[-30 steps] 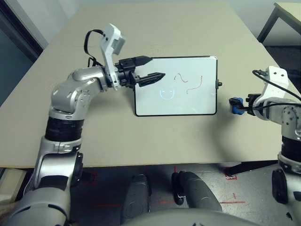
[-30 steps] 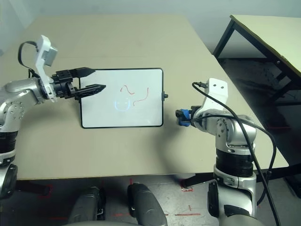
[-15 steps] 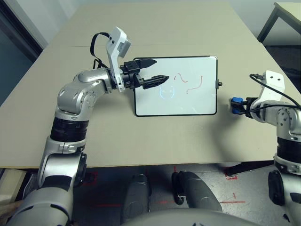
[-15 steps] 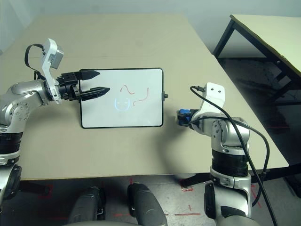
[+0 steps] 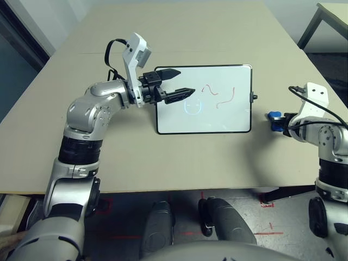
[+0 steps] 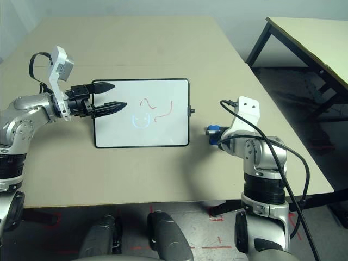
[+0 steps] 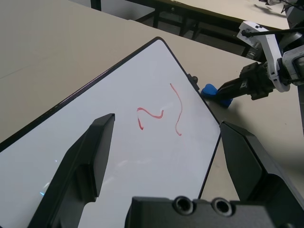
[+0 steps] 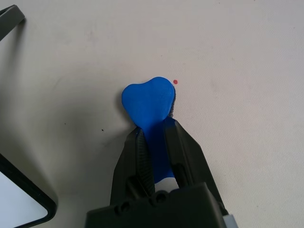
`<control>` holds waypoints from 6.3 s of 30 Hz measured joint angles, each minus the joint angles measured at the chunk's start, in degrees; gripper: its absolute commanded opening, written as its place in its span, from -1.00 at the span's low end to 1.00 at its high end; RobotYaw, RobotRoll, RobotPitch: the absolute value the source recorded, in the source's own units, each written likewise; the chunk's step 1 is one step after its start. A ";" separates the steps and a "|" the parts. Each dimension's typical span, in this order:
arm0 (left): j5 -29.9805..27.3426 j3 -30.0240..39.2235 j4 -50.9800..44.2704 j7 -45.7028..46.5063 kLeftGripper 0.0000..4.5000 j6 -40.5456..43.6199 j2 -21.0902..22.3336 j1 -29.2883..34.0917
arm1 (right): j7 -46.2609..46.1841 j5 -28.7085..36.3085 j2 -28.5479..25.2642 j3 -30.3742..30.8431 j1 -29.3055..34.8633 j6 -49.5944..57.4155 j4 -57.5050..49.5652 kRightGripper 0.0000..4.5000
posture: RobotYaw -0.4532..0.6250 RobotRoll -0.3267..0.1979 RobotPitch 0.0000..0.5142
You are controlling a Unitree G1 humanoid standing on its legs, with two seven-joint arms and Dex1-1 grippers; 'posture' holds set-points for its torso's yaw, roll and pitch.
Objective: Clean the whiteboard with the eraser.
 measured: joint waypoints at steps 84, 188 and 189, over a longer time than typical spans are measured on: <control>5.92 -1.91 1.73 -5.08 1.00 0.57 3.48 -1.53 | 29.98 -24.32 4.56 42.61 -25.52 -34.37 10.75 -0.95 | -0.37 0.25 -0.44; 6.11 -2.54 1.58 -5.72 1.00 0.95 0.80 -1.56 | 29.12 -27.78 3.70 36.08 -14.97 -24.95 0.27 -0.98 | -0.38 0.25 -0.36; 6.11 -2.57 1.57 -5.71 1.00 0.95 0.79 -1.56 | 29.19 -27.71 4.03 36.43 -14.80 -24.84 0.12 -0.98 | -0.38 0.25 -0.36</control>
